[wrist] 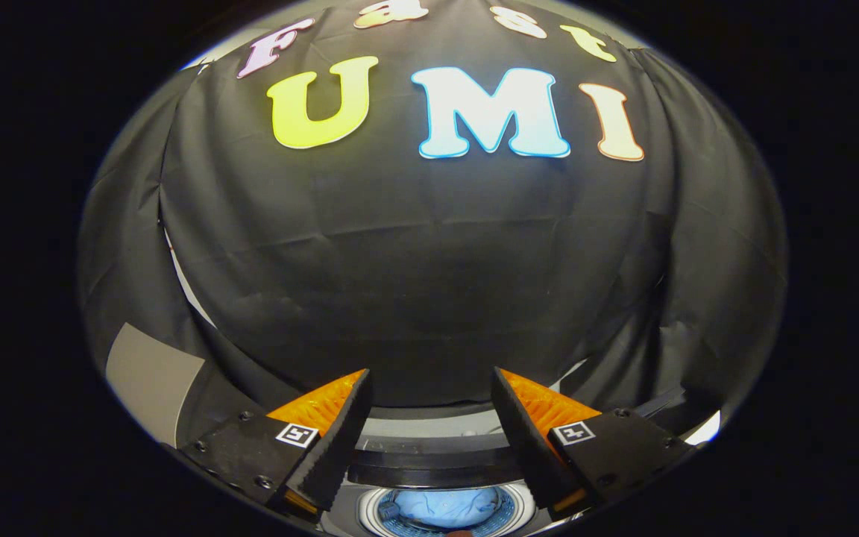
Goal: Put the clothes into the washing machine and then close the washing machine lid.
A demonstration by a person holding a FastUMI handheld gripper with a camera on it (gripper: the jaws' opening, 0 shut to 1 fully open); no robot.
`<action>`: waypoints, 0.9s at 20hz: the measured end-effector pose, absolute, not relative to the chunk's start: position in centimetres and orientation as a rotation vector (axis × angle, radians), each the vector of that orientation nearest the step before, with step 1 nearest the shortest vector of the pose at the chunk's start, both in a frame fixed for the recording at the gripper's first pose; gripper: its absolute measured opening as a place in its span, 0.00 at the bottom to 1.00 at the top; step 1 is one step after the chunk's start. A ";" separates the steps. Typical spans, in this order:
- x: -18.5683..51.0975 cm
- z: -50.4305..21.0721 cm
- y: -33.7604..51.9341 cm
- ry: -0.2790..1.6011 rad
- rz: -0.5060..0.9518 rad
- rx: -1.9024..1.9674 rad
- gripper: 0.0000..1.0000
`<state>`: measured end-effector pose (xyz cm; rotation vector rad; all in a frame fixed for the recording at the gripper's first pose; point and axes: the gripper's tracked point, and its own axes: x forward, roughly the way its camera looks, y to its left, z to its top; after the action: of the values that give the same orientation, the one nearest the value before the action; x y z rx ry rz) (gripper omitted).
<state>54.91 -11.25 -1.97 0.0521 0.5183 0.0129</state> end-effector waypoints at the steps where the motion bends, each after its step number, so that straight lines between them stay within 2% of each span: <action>1: 55.1 -1.8 -11.2 0.503 0.008 0.030 0.98; 18: 53.3 -2.0 -11.3 0.462 -0.011 0.005 0.99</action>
<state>53.28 -11.33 -1.99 0.0048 0.4616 -0.0105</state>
